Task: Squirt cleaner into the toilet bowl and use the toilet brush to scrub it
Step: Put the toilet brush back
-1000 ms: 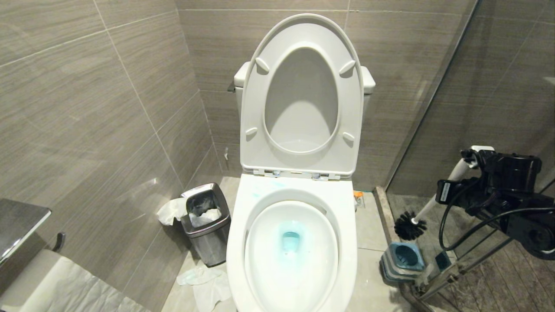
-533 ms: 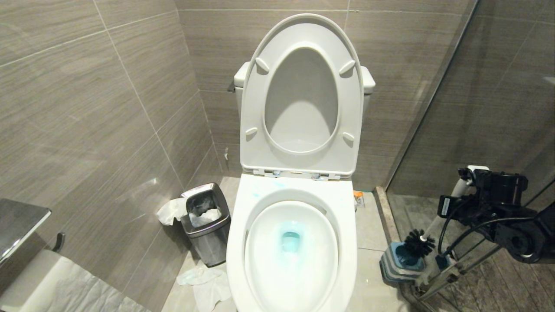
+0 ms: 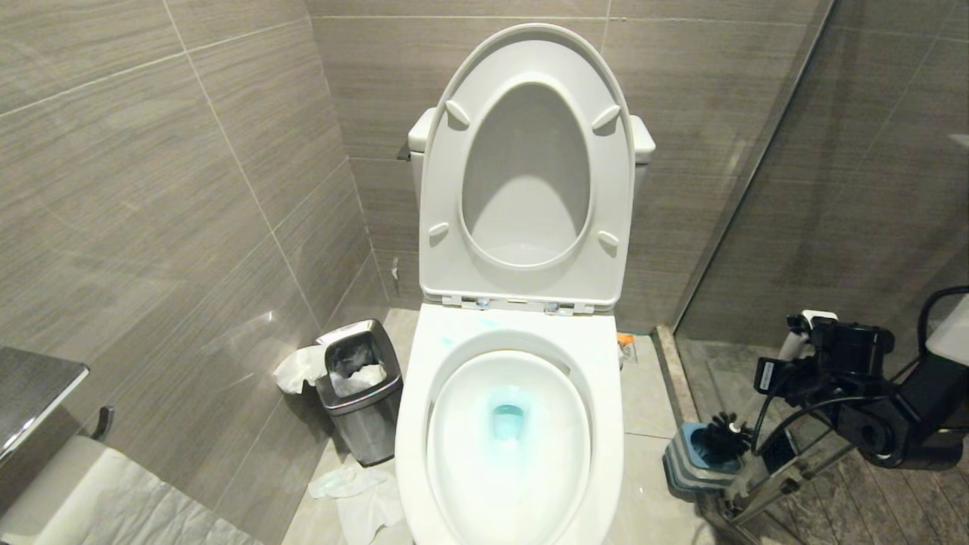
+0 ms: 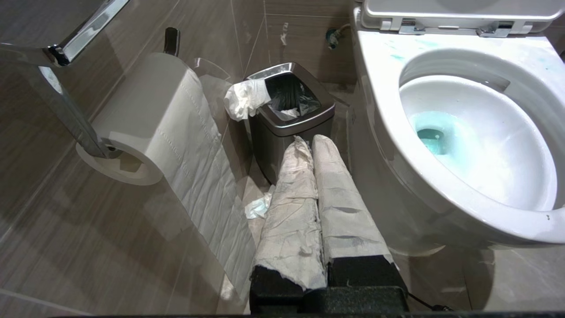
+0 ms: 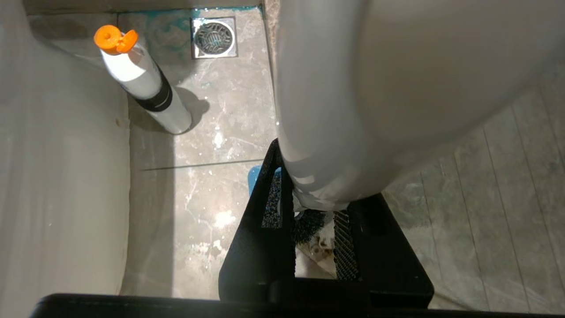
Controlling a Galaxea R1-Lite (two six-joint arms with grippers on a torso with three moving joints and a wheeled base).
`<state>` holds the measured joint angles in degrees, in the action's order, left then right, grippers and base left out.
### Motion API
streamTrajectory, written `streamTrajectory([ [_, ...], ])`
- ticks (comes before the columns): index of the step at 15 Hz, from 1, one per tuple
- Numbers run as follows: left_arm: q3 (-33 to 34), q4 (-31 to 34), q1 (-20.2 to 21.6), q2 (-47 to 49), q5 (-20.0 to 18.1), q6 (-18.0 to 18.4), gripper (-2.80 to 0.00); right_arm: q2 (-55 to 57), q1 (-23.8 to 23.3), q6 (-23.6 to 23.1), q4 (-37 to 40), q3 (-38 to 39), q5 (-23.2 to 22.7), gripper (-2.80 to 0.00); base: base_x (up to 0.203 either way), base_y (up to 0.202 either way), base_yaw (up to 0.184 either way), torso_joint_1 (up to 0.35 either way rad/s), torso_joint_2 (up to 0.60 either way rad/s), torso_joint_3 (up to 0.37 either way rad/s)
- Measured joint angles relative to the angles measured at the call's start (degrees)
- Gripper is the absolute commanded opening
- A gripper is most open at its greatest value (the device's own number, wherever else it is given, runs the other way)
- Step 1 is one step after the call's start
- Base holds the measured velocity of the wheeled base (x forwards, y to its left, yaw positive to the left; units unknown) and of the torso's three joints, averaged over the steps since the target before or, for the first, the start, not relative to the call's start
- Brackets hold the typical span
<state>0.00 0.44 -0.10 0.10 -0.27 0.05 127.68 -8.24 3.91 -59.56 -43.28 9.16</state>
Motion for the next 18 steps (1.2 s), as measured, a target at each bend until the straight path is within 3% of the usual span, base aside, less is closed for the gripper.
streamTrajectory([
  [18,0.0,0.0,0.0,0.0,0.0,0.0,-2.8,14.1,0.1,-0.4,0.0,-10.0,0.3,-2.8,0.0,0.0,0.0,0.0,0.0,0.0],
])
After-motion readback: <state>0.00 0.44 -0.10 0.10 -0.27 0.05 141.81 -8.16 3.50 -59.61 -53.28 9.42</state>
